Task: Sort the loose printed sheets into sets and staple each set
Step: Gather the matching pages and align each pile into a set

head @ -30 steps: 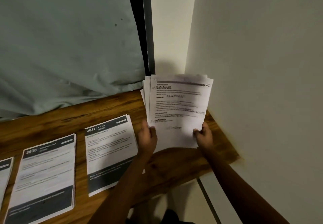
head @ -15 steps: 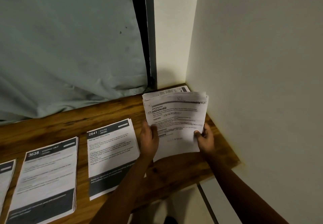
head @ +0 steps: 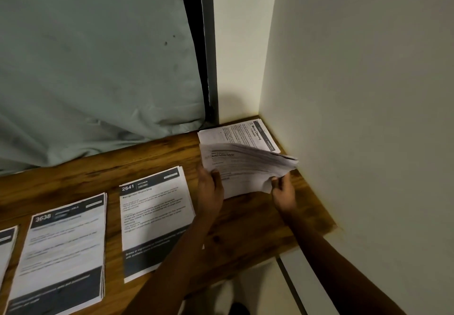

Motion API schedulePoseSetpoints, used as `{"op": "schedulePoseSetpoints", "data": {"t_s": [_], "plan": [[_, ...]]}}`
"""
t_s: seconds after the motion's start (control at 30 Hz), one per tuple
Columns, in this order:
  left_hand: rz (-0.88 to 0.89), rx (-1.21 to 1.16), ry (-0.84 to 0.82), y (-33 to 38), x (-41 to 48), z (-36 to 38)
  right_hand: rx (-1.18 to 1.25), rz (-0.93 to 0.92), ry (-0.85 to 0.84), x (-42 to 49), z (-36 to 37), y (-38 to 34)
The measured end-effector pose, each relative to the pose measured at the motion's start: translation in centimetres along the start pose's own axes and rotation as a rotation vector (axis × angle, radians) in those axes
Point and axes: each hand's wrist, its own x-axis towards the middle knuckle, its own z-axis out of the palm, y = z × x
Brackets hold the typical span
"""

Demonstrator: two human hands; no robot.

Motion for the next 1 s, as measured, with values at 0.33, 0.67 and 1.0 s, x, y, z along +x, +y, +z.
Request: {"op": "schedulePoseSetpoints", "data": {"t_s": [0.33, 0.67, 1.0], "plan": [[-0.100, 0.096, -0.216, -1.9, 0.8, 1.2, -0.292, -0.010, 0.078, 2.6, -1.7, -1.1], [-0.222, 0.115, -0.311, -6.4, -2.7, 2.7, -0.369, 0.233, 0.058, 1.7, -1.1, 5.0], [-0.280, 0.127, -0.374, -8.3, -2.0, 3.1, -0.382, 0.168, -0.024, 1.5, -0.4, 7.2]]}}
